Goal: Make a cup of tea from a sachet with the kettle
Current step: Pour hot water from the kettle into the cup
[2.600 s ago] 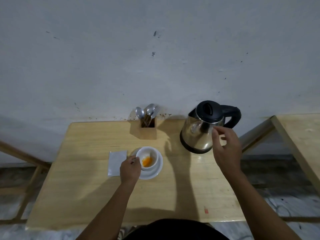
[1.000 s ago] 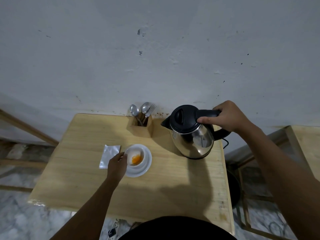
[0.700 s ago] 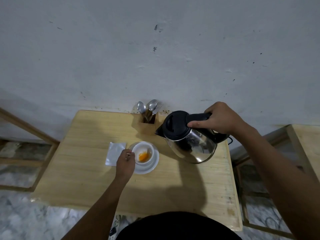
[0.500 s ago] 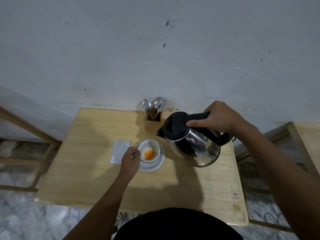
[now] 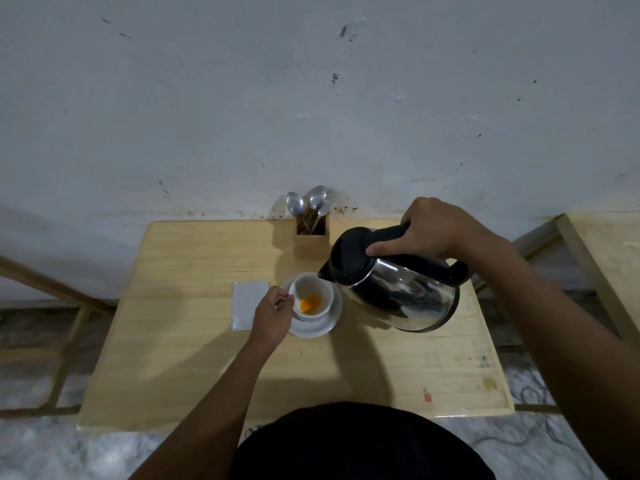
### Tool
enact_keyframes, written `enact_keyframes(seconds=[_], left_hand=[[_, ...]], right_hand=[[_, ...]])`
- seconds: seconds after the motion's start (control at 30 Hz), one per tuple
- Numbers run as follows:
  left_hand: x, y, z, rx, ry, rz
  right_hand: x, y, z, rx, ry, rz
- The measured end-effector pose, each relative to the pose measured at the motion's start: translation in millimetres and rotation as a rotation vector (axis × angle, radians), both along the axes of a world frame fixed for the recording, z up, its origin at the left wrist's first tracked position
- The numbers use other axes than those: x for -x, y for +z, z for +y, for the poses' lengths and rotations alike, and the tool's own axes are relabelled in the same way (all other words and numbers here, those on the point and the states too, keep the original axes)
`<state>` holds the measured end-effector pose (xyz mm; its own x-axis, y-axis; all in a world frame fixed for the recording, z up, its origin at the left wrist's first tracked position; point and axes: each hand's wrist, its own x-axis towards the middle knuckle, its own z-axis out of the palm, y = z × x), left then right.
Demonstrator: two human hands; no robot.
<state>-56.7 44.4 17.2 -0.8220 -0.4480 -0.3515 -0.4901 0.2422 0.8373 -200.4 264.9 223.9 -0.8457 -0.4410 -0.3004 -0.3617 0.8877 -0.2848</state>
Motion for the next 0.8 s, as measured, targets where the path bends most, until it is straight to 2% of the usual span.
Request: enact_keyframes(seconds=[0.27,0.8], left_hand=[[0.0,0.3,-4.2,0.028,-0.048,0.012],[0.6,1.1,-3.9,0.008,-0.031,0.001]], right_hand=[[-16.2,2.7,-8.4,-0.128,0.000,0.051],[-29.8,11.7,-13.8,-0.203,-0.012,0.068]])
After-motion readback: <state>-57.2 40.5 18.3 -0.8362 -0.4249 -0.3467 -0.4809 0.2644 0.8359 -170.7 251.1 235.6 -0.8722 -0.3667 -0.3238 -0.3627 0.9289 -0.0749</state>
